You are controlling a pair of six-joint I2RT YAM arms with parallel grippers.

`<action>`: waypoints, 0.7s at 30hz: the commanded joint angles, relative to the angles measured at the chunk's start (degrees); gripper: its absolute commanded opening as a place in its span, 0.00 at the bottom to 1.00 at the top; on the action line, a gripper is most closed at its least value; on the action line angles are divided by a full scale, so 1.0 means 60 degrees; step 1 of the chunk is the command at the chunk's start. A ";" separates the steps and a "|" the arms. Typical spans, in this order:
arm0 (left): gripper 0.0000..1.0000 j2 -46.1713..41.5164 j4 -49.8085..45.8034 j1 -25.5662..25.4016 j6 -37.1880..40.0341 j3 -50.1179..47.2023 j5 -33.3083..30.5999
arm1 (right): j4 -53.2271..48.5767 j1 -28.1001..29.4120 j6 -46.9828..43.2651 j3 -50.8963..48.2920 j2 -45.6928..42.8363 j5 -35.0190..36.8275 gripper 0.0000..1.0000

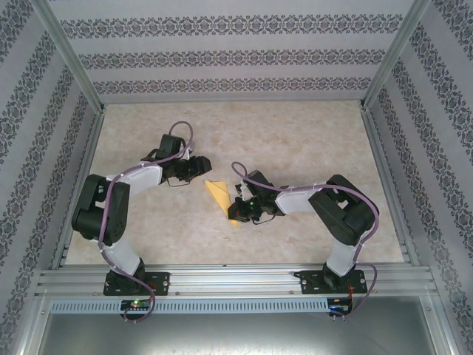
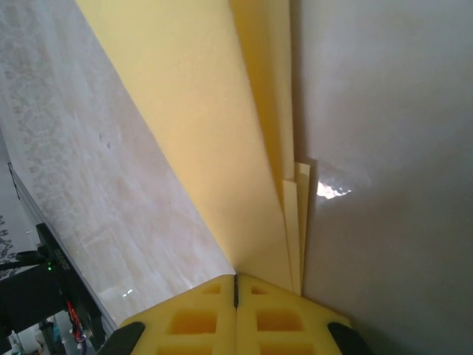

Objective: Fold a paper plane with a square sheet of paper (pick it up from the middle)
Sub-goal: Fold the wing for the fifth time at the center of the table.

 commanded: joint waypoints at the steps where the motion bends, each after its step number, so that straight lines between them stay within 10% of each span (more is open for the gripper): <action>1: 0.52 -0.0319 -0.0133 -0.0238 0.0013 0.0041 0.0290 | -0.1717 0.0038 -0.0140 -0.0303 0.0543 0.0499 0.00; 8: 0.45 0.0444 0.0029 -0.1598 -0.0163 -0.0032 0.0602 | -0.1423 0.0066 0.0041 -0.0239 0.0425 0.0524 0.00; 21: 0.37 0.1944 -0.0829 -0.1685 -0.0261 0.0300 -0.0119 | -0.0552 0.0271 0.0453 0.0498 -0.0385 -0.0010 0.01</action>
